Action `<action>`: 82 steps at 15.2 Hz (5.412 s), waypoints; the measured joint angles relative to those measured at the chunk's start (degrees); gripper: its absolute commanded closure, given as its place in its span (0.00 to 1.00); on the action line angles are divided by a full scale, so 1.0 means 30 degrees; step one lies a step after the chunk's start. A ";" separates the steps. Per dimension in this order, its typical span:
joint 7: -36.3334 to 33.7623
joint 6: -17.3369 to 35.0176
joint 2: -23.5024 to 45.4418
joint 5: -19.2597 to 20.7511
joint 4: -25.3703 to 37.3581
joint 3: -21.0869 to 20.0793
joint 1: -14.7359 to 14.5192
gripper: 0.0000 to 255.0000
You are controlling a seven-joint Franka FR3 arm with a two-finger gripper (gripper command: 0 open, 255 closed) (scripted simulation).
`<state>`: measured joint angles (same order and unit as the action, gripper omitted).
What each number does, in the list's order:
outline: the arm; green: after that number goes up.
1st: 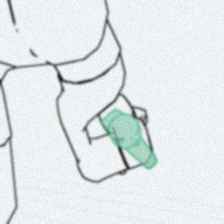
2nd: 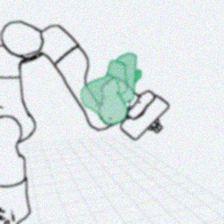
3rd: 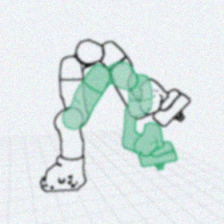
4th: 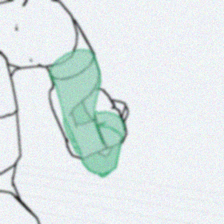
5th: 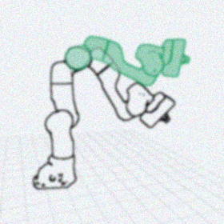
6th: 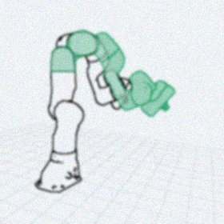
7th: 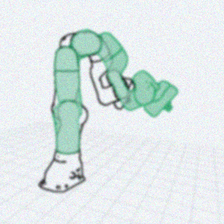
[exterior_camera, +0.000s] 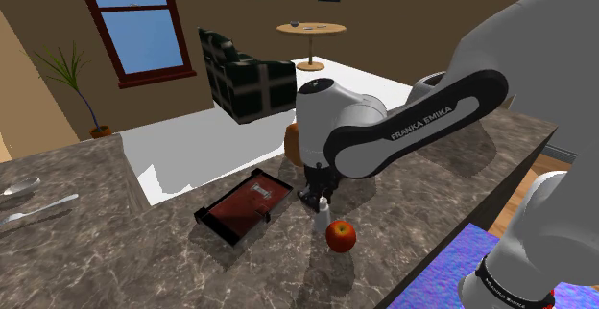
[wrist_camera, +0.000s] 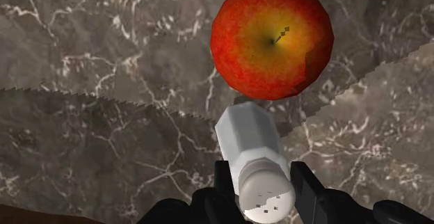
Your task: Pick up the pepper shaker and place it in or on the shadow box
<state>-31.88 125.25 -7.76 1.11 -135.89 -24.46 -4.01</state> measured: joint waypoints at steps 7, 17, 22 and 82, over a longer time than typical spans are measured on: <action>0.0419 -0.1716 -0.0902 -0.0408 0.0871 0.0161 -0.0045 1.00; 0.0906 -0.4378 -0.1969 -0.0779 0.2548 0.0435 -0.0068 1.00; 0.1078 -0.5662 -0.2283 -0.0852 0.3542 0.0560 -0.0048 1.00; -0.2416 -1.0672 1.4311 0.5439 2.3672 0.0052 -0.3224 0.00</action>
<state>-39.13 93.23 35.17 17.42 -64.88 -24.31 -13.68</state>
